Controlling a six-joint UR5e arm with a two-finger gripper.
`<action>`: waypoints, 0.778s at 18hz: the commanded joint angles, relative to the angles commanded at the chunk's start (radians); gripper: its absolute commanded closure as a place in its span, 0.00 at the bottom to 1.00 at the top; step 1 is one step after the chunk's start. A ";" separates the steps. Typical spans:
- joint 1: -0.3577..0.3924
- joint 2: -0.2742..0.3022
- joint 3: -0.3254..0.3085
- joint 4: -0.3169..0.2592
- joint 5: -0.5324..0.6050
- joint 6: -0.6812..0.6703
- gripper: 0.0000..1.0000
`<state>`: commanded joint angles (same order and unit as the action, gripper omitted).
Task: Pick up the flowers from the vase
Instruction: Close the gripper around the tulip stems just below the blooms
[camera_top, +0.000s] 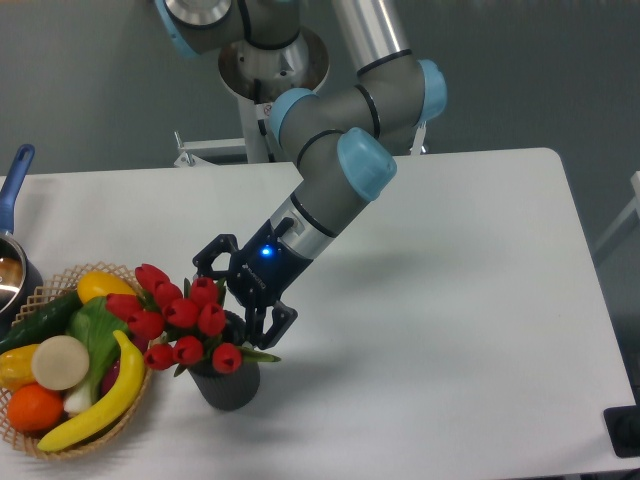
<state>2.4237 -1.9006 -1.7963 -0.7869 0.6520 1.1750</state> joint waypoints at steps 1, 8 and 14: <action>-0.008 -0.003 0.002 0.000 0.000 0.000 0.00; -0.015 -0.014 0.009 0.000 -0.002 0.000 0.20; -0.012 -0.012 0.017 0.000 -0.011 0.000 0.44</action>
<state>2.4114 -1.9129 -1.7794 -0.7869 0.6412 1.1750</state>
